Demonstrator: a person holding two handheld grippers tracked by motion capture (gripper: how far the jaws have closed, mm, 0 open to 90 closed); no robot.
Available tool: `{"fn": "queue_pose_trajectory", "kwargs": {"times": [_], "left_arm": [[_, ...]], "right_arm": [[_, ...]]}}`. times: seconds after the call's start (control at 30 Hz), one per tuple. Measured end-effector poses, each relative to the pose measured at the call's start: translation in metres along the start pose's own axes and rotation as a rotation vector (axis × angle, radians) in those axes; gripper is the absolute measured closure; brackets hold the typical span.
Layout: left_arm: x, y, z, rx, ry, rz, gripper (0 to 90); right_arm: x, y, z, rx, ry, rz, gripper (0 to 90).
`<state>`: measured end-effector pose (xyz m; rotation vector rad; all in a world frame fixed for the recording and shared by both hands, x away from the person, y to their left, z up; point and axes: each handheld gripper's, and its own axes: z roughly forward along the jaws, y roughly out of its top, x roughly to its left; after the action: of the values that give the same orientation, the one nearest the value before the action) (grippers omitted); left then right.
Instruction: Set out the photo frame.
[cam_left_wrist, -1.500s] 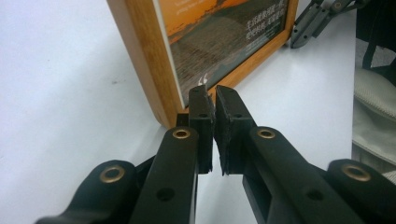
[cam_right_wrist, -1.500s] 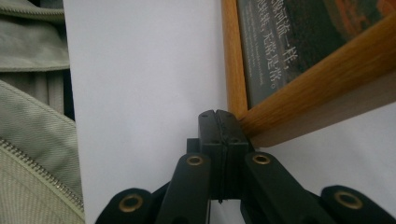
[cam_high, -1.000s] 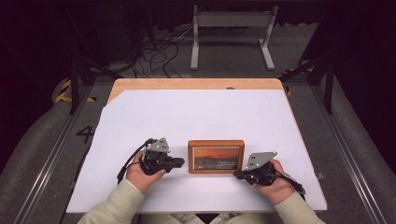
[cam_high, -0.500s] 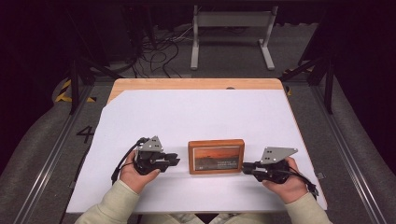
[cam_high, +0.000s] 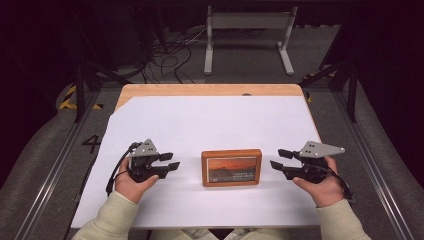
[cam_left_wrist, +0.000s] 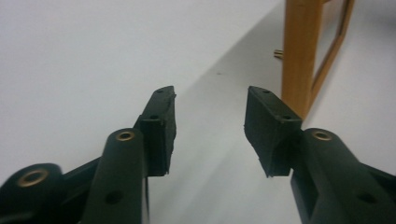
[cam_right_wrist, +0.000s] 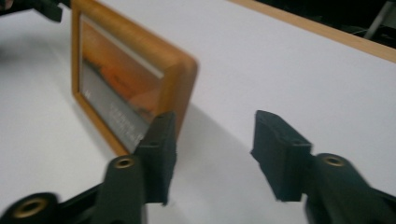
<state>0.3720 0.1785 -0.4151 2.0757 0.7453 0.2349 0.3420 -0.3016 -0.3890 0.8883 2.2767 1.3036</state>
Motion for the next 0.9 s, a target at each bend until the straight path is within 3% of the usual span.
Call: {"fn": "queue_pose_trajectory", "kwargs": {"times": [0.07,0.3,0.53,0.67,0.9], "left_arm": [[0.008,-0.001,-0.002,-0.006,0.02,-0.011,46.7],[0.025,-0.008,-0.005,-0.014,0.03,-0.033,41.9],[0.041,-0.016,-0.002,0.005,0.05,-0.055,38.6],[0.047,-0.021,0.004,0.047,0.065,-0.06,36.2],[0.053,-0.026,0.01,0.072,0.063,-0.07,36.2]], "right_arm": [[-0.01,0.002,0.001,0.009,-0.022,-0.001,41.3],[-0.032,-0.001,0.005,0.031,-0.055,0.024,34.0],[-0.053,-0.017,0.01,0.038,-0.094,0.066,25.6],[-0.06,-0.029,0.015,0.049,-0.102,0.092,24.3],[-0.065,-0.041,0.025,0.108,-0.103,0.114,20.1]]}}
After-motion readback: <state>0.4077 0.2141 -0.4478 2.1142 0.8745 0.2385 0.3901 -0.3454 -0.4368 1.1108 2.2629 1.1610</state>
